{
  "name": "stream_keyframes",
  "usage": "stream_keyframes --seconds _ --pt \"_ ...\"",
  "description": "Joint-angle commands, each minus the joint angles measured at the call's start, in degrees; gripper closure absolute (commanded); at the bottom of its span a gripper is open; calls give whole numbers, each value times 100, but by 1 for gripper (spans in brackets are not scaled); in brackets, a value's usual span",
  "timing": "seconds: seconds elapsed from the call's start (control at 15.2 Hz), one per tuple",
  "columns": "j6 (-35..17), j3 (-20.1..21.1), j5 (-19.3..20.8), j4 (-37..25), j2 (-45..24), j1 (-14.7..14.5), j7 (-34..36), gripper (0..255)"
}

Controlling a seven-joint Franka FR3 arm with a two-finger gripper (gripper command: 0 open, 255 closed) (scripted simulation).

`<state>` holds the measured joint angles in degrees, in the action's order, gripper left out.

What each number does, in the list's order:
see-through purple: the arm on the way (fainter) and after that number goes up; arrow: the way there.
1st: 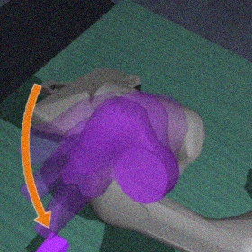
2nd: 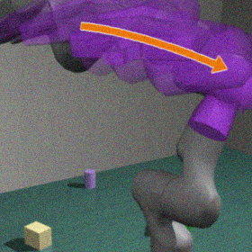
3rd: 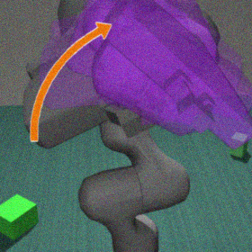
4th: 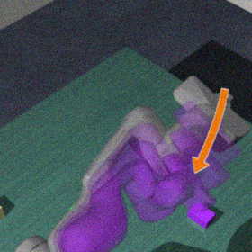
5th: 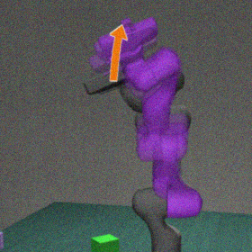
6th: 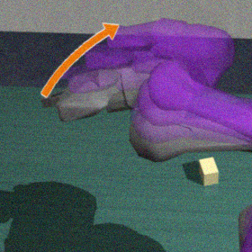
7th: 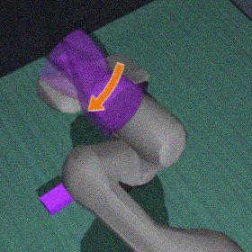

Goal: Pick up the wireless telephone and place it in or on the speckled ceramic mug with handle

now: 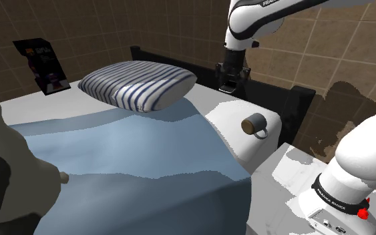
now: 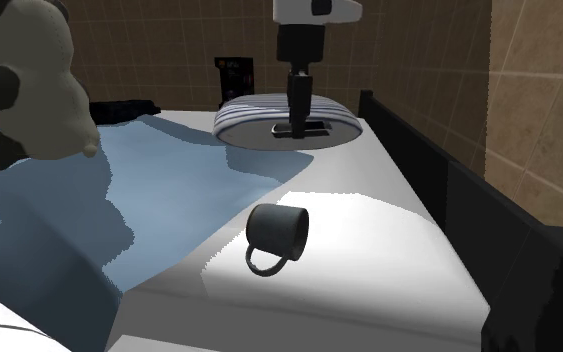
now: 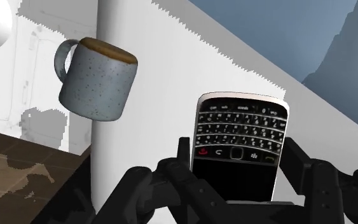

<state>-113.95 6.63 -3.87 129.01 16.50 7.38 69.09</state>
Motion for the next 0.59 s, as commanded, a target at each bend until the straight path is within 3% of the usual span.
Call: stream_keyframes --seconds 0.0,0.53 --pt "7 -19 -50 471 479 -19 -36 255" --pt "532 -115 -174 1986 2516 -135 -110 255"
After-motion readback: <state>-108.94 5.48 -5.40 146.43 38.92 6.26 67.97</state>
